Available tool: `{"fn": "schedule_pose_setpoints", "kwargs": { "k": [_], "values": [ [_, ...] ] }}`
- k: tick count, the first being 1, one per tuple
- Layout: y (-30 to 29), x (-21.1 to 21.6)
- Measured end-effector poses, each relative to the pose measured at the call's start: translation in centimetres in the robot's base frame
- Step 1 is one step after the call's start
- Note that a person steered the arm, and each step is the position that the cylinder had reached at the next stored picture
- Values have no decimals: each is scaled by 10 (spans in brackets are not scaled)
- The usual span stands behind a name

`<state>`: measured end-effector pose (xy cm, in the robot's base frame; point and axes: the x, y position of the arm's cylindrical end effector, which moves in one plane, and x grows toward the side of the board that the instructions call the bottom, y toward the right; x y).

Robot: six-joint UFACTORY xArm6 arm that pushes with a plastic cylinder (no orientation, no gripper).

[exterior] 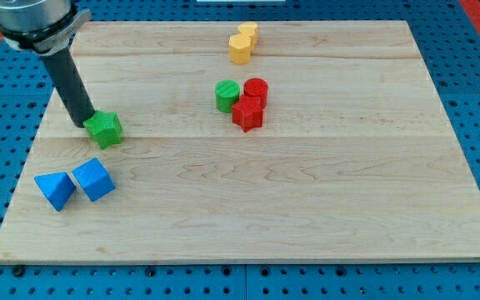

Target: Move the green star between the red star and green circle

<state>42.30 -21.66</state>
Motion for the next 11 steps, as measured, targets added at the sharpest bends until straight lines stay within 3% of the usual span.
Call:
{"fn": "schedule_pose_setpoints", "kwargs": {
  "k": [1,4,6,8,10,11],
  "values": [
    [-25,22],
    [126,-8],
    [160,30],
    [208,9],
    [173,127],
    [87,128]
  ]
}}
